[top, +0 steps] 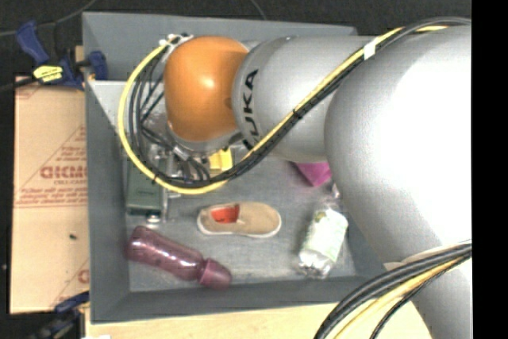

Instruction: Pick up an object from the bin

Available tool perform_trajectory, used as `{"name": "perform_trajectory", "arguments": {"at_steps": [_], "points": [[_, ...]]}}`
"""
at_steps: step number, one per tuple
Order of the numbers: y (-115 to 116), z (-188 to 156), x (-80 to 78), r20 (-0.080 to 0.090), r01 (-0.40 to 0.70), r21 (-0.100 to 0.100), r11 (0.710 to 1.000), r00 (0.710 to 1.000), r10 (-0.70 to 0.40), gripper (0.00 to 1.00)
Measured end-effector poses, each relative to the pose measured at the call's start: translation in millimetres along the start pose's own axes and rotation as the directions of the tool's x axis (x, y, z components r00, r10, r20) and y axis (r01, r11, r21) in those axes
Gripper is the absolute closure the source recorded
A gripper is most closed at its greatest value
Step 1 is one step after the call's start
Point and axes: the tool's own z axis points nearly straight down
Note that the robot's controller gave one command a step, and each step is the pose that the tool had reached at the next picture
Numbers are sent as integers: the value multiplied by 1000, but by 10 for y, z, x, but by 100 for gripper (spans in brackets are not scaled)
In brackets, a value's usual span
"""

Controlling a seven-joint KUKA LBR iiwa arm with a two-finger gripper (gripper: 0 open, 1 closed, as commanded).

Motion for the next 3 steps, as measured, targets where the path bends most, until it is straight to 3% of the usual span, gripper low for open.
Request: {"name": "perform_trajectory", "arguments": {"at_steps": [1,2,3], "points": [[-494,-322,-116,-2,-41,-1,999,999,41,0],[-347,270,364,5,-107,-2,994,994,107,0],[-1099,-248,342,-2,-31,0,1000,1000,31,0]]}}
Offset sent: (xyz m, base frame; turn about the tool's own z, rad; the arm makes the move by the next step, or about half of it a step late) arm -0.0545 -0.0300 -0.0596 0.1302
